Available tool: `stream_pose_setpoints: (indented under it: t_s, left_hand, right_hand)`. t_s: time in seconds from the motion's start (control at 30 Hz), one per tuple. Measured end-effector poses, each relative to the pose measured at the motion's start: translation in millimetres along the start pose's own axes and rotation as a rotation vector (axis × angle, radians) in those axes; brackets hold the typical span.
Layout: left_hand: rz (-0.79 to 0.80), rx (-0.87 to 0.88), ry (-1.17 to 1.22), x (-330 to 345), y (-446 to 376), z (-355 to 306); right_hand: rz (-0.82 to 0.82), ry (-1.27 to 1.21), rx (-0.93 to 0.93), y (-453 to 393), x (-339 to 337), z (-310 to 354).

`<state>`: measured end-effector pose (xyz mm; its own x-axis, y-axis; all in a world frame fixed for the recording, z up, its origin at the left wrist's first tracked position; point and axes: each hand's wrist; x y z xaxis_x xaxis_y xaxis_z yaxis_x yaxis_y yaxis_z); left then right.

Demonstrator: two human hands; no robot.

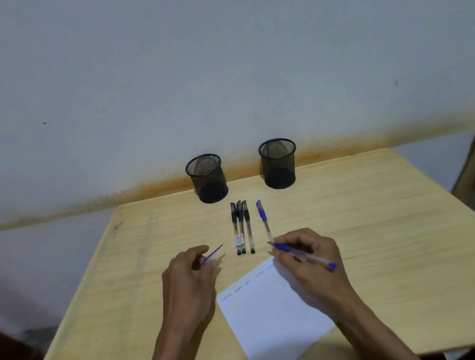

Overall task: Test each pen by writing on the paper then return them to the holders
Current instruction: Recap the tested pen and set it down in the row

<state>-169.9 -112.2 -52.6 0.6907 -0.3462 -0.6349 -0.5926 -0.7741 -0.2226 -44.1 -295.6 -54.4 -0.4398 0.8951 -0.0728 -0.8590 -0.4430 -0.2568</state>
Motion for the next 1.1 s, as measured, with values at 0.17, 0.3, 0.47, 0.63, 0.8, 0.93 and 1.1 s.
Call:
stream_pose_setpoints:
  t_s: [0.17, 0.3, 0.47, 0.63, 0.8, 0.93, 1.1]
  left_hand:
    - [0.049, -0.022, 0.217, -12.2, 14.8, -17.7]
    - [0.124, -0.084, 0.418, -21.0, 26.6, -30.6]
    - [0.166, -0.103, 0.492, -26.1, 34.6, -35.9]
    - [0.179, -0.074, 0.493, -27.5, 39.6, -40.5]
    - [0.209, -0.034, 0.448, -30.0, 39.9, -40.6]
    - [0.234, 0.019, 0.428, -29.0, 40.4, -41.8]
    - [0.209, -0.005, 0.475, -30.3, 39.3, -42.3]
  right_hand:
    - [0.009, -0.135, 0.012, 7.1, 3.6, 36.9]
    - [0.092, -0.202, 0.049, 17.8, 8.3, 49.4]
    - [0.081, -0.003, -0.085, 22.7, 14.1, 56.8]
    - [0.103, 0.013, -0.092, 23.4, 14.4, 61.9]
    - [0.154, 0.010, -0.094, 19.9, 12.7, 62.7]
    - [0.203, 0.015, -0.122, 19.5, 12.1, 65.4]
    - [0.108, -0.014, -0.154, 17.6, 1.7, 69.3]
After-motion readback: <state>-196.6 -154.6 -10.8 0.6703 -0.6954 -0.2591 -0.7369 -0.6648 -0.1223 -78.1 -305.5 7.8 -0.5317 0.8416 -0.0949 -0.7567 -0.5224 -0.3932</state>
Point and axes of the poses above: each hand's wrist, its own y-axis away from the middle knuckle, its own x-axis out of the palm, z = x × y, and after that the axes turned 6 degrees about -x, right-handed
